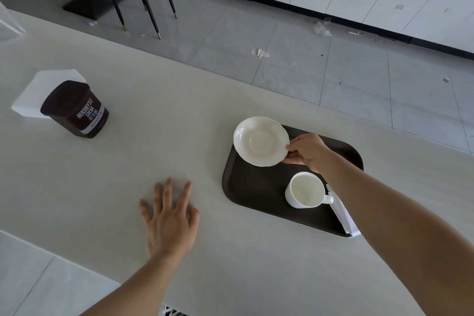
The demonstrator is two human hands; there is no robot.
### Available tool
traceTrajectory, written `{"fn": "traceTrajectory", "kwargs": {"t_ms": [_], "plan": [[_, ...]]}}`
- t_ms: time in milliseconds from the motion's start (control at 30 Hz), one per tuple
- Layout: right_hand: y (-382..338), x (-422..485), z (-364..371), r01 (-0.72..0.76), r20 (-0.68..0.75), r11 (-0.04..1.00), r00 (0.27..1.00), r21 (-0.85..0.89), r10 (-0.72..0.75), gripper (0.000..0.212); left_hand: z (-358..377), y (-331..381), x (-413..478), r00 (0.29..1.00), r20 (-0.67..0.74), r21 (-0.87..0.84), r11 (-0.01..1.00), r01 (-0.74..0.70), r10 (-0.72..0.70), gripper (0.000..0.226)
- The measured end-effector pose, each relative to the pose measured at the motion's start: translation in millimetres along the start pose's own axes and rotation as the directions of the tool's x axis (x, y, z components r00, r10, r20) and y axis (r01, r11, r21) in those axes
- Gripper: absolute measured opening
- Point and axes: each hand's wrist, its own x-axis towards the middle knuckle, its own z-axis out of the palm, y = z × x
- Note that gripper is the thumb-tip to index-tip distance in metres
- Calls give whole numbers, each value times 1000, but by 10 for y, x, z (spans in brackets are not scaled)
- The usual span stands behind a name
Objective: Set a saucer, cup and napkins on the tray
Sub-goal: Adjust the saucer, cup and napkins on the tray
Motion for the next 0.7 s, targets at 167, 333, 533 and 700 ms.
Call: {"fn": "traceTrajectory", "kwargs": {"t_ms": [167, 333, 533, 700], "plan": [[30, 25, -30, 1, 5, 1000, 1000, 3, -1, 7, -4, 3, -3, 1000, -7, 0, 1000, -3, 3, 58], [50, -20, -107, 122, -1, 976, 992, -180, -124, 27, -41, 23, -9, 1000, 10, -16, 1000, 2, -2, 59], [291, -425, -587, 403, -184, 876, 870, -266, -457, 25, -72, 31, -20, 1000, 29, -30, 999, 11, -10, 59], [765, -874, -926, 376, -100, 715, 844, -590, -527, 56, -30, 11, -14, 1000, -2, -18, 1000, -2, 2, 58]]}}
